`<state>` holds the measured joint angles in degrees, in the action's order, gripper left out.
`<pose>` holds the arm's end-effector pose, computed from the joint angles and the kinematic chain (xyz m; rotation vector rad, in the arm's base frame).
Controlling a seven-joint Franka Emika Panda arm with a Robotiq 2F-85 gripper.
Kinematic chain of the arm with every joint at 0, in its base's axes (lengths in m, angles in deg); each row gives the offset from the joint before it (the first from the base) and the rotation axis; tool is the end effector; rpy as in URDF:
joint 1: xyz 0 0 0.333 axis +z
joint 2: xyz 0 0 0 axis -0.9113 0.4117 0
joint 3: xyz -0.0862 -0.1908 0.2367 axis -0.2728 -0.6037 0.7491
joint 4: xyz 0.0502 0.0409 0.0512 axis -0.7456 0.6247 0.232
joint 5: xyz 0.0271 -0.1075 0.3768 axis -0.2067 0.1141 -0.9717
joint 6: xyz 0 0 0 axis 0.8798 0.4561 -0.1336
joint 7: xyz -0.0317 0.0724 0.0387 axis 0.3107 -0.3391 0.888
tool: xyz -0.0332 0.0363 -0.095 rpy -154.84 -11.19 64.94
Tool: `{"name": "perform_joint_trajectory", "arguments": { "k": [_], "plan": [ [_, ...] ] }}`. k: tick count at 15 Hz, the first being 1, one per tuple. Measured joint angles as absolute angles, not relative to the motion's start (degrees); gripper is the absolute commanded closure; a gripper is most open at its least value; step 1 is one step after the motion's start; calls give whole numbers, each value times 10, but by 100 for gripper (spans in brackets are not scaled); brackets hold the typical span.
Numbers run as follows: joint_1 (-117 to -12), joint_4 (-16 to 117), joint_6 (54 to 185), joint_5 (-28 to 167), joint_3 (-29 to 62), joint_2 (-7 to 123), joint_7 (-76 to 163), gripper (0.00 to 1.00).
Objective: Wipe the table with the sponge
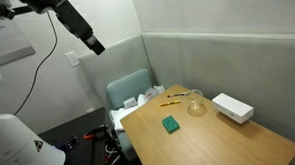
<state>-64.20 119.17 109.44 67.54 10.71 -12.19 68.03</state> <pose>0.2990 -0.0422 0.4677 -3.0257 -0.3971 -0.4671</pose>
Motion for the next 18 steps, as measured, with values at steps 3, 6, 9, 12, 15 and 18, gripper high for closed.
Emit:
{"name": "perform_joint_trajectory", "arguments": {
  "k": [3,6,9,12,15,18],
  "plan": [
    [-642,1219,1091,675,107,-114,680,0],
    [-642,1219,1091,675,107,-110,680,0],
    [-642,1216,1091,675,107,-110,680,0],
    [-641,1198,1092,674,107,-96,680,0],
    [-632,1185,1119,667,104,-55,680,0],
    [-613,1180,1182,649,96,20,681,0]
  ]
}}
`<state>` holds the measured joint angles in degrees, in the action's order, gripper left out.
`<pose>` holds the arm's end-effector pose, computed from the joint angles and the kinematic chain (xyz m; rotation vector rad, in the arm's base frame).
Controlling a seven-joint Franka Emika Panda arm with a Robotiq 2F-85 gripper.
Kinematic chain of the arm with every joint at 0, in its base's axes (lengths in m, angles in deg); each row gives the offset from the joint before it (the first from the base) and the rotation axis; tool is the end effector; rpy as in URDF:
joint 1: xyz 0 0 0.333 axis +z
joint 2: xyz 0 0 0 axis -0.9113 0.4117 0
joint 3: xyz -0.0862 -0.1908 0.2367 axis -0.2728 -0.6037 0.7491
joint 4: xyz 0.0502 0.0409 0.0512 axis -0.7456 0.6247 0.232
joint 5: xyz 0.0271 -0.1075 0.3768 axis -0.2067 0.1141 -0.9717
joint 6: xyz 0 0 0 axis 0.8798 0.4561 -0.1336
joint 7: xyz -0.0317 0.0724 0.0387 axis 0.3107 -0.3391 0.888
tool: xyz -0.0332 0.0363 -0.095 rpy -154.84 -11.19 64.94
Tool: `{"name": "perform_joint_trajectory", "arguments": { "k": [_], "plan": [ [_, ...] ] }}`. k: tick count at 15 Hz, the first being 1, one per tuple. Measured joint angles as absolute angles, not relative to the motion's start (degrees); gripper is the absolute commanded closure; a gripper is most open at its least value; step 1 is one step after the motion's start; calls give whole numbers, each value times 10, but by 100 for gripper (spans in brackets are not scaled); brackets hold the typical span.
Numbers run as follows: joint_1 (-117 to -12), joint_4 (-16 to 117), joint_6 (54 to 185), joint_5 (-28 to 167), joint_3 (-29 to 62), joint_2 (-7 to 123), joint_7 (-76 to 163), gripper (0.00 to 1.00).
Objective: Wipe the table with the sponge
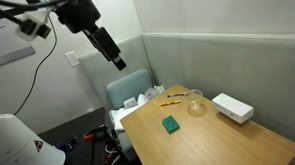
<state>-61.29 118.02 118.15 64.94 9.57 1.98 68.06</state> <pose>0.3431 -0.0339 0.4147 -3.0044 -0.3764 -0.3524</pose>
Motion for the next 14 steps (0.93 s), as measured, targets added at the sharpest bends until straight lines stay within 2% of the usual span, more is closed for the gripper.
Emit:
{"name": "perform_joint_trajectory", "arguments": {
  "k": [6,14],
  "plan": [
    [-580,1142,1280,591,89,224,684,0],
    [-605,993,1286,564,141,499,660,0]
  ]
}}
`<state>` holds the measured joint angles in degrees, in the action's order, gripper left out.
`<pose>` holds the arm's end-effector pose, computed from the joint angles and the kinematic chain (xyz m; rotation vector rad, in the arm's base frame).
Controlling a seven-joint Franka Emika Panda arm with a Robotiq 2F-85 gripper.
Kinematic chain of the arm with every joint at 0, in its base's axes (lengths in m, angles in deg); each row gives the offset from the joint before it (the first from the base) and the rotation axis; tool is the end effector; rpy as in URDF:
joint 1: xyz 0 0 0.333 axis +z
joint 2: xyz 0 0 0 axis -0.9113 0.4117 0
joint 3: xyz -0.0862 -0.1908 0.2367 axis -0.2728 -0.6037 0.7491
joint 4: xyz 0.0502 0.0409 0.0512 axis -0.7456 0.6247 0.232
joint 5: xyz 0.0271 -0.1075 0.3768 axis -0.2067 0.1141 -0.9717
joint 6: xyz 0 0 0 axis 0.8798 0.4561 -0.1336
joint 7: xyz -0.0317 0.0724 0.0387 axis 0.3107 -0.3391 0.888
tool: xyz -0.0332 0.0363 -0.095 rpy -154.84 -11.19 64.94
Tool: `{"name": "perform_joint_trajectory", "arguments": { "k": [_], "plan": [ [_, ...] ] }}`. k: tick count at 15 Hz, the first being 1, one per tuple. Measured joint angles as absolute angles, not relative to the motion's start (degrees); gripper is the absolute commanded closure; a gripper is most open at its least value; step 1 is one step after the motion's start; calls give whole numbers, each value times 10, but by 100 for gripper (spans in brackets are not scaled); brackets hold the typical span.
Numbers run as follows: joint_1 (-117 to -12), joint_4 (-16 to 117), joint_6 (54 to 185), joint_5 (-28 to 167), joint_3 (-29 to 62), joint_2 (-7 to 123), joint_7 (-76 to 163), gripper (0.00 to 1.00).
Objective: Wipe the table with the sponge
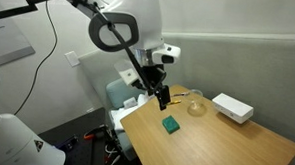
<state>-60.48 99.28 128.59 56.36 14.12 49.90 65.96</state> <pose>0.4673 -0.0119 0.2269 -3.0347 -0.2209 0.1417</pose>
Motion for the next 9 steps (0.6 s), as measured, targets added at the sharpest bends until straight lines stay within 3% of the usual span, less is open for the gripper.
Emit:
{"name": "perform_joint_trajectory", "arguments": {
  "k": [9],
  "plan": [
    [-645,962,1322,550,185,556,621,0]
  ]
}}
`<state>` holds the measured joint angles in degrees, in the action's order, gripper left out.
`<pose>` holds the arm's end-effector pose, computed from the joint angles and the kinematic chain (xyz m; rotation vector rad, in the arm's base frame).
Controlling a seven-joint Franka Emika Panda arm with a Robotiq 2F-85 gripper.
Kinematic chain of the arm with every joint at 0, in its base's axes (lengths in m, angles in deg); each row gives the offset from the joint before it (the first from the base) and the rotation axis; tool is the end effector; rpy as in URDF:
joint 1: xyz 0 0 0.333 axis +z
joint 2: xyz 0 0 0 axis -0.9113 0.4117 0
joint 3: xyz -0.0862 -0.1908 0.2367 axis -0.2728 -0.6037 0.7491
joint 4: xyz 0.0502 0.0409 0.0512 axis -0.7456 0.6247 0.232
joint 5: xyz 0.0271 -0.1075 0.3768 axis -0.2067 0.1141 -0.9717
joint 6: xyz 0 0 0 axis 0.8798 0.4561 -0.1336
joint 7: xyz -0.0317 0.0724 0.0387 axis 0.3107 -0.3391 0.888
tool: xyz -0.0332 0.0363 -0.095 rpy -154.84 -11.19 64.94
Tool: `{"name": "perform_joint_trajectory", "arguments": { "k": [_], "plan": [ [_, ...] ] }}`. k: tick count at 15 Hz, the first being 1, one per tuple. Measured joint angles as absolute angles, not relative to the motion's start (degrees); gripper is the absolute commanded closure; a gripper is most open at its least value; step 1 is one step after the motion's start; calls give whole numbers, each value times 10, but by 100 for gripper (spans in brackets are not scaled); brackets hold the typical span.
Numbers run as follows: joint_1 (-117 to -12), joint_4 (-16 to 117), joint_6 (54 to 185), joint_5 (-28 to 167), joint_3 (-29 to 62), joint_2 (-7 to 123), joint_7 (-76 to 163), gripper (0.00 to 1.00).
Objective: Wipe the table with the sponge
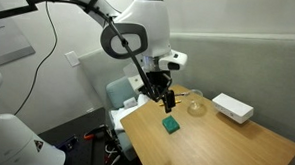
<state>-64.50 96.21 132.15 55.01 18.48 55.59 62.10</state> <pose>0.4846 -0.0107 0.2018 -3.0364 -0.0895 0.1215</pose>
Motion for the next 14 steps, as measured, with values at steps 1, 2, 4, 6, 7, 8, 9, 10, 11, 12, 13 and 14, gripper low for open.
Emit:
{"name": "perform_joint_trajectory", "arguments": {
  "k": [1,2,4,6,7,8,9,10,11,12,13,14],
  "plan": [
    [-650,958,1334,538,195,567,619,0],
    [-654,952,1347,528,206,581,614,0],
    [-659,937,1370,519,224,615,601,0],
    [-658,919,1391,520,237,652,582,0],
    [-657,910,1399,523,242,671,572,0],
    [-654,901,1407,528,244,689,563,0],
    [-650,891,1415,535,245,707,553,0],
    [-646,883,1421,543,245,724,544,0],
    [-641,874,1426,551,245,740,535,0],
    [-637,865,1430,560,245,756,527,0],
    [-632,857,1434,569,245,770,518,0],
    [-626,848,1437,577,244,784,510,0]
  ]
}}
